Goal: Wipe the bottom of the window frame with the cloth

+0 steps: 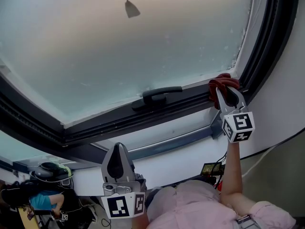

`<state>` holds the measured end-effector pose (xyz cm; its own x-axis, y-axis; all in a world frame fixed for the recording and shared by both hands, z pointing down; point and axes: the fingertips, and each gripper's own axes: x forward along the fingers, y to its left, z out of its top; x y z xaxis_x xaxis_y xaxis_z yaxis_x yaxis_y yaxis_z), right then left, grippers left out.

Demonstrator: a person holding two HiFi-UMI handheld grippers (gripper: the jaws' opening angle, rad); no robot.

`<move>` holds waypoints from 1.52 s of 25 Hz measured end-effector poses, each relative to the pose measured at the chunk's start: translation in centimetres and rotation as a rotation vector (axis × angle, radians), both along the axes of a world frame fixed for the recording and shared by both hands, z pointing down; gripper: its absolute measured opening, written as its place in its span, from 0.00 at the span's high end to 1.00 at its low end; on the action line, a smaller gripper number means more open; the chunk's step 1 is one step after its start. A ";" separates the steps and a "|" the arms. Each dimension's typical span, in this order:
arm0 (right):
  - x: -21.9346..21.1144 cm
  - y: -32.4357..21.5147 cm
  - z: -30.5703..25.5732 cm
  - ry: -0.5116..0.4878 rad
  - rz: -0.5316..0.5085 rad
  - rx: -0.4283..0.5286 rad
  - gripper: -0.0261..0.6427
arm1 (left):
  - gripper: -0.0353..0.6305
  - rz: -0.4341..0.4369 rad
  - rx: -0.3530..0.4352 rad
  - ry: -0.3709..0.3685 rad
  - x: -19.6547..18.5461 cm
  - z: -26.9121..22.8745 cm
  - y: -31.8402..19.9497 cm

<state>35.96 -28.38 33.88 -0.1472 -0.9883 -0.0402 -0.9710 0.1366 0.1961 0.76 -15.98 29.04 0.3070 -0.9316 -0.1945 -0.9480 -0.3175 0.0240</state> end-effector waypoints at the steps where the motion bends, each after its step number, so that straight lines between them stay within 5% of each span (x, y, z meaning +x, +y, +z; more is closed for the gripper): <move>1: 0.3 0.0 0.0 -0.002 0.006 0.000 0.84 | 0.96 -0.001 0.001 0.000 0.0 0.0 0.0; 29: 7.4 0.3 -0.5 0.003 0.206 0.048 0.84 | 0.96 -0.059 -0.044 -0.033 -1.3 0.8 2.1; 33: 4.7 3.7 -2.5 -0.144 0.161 0.186 0.84 | 0.96 -0.056 -0.050 -0.030 -2.3 1.0 2.9; 38: -5.6 6.6 -4.0 -0.121 -0.055 0.210 0.84 | 0.96 -0.038 -0.049 -0.016 -3.8 1.1 3.5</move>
<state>30.39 -21.81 29.91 -0.1826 -0.9469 -0.2646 -0.9813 0.1588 0.1087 -3.07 -12.45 30.14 0.2743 -0.9509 -0.1433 -0.9596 -0.2804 0.0239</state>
